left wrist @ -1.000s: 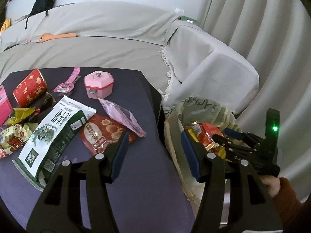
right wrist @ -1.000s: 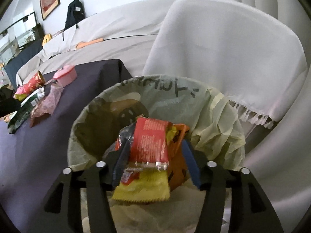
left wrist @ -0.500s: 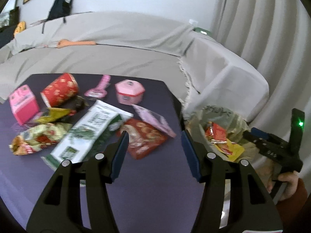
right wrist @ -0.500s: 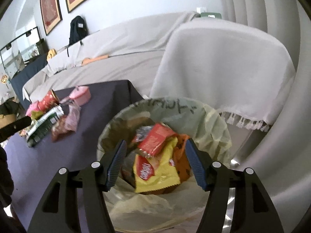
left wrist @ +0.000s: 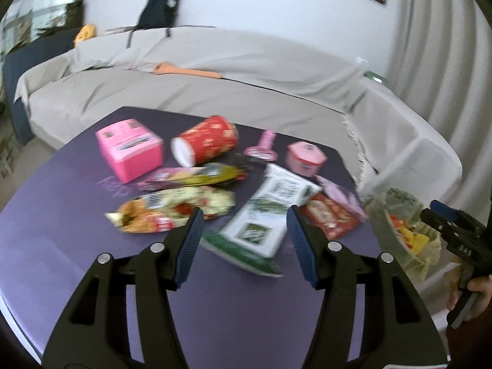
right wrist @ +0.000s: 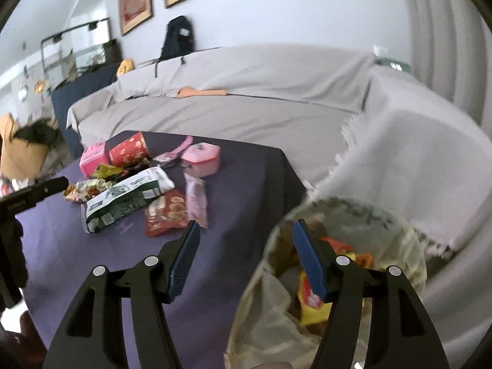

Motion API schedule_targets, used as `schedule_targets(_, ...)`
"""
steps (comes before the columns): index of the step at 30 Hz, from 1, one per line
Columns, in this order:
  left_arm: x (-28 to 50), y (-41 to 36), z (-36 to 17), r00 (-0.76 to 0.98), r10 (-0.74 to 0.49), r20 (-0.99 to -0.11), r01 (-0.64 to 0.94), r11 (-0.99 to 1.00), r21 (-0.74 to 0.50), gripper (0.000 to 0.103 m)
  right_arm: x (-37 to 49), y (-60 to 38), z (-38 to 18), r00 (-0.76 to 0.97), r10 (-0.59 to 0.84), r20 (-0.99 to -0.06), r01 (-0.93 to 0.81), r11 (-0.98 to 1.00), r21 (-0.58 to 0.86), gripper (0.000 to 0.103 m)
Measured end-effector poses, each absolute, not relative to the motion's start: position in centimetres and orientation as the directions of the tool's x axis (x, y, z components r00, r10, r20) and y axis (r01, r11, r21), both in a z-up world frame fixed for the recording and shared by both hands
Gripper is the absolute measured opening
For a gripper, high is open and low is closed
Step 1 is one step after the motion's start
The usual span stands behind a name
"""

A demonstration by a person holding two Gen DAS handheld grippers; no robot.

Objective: Collect trash
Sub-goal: 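Open both tools over the bin and withdraw toward the table, then grasp the long chip wrapper with the left tool while the right tool grasps the pink popsicle wrapper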

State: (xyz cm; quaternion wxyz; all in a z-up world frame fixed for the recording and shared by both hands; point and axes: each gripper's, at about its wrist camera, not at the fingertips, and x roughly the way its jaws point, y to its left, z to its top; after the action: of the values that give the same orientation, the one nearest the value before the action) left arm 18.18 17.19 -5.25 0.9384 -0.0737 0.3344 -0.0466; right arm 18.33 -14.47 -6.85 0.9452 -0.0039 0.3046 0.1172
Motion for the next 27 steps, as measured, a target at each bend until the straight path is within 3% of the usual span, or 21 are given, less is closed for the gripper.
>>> schedule_targets(10, 17.7, 25.6, -7.3, 0.762, -0.1, -0.64, -0.063, 0.972, -0.227, 0.053, 19.2, -9.1, -7.2, 0.741, 0.3, -0.601, -0.327, 0.943, 0.068, 0.06)
schedule_targets(15, 19.2, 27.1, -7.8, 0.735, -0.178, -0.654, 0.012, 0.968, -0.25, 0.054, 19.8, -6.1, -8.6, 0.701, 0.336, -0.629, -0.376, 0.924, 0.074, 0.06)
schedule_targets(20, 22.8, 26.4, -7.9, 0.697, -0.241, -0.675, 0.143, 0.97, -0.199, 0.054, 20.1, -4.1, -10.1, 0.656, 0.366, -0.661, -0.415, 0.905, 0.089, 0.06)
schedule_targets(23, 25.6, 26.1, -8.6, 0.669, -0.213, -0.712, 0.143, 0.977, -0.158, 0.054, 20.1, -3.6, -10.7, 0.643, 0.367, -0.672, -0.417, 0.904, 0.096, 0.06)
schedule_targets(27, 27.5, 25.9, -9.9, 0.609, -0.242, -0.756, 0.134, 0.97, -0.202, 0.054, 20.1, -4.2, -11.2, 0.647, 0.36, -0.673, -0.405, 0.909, 0.096, 0.06)
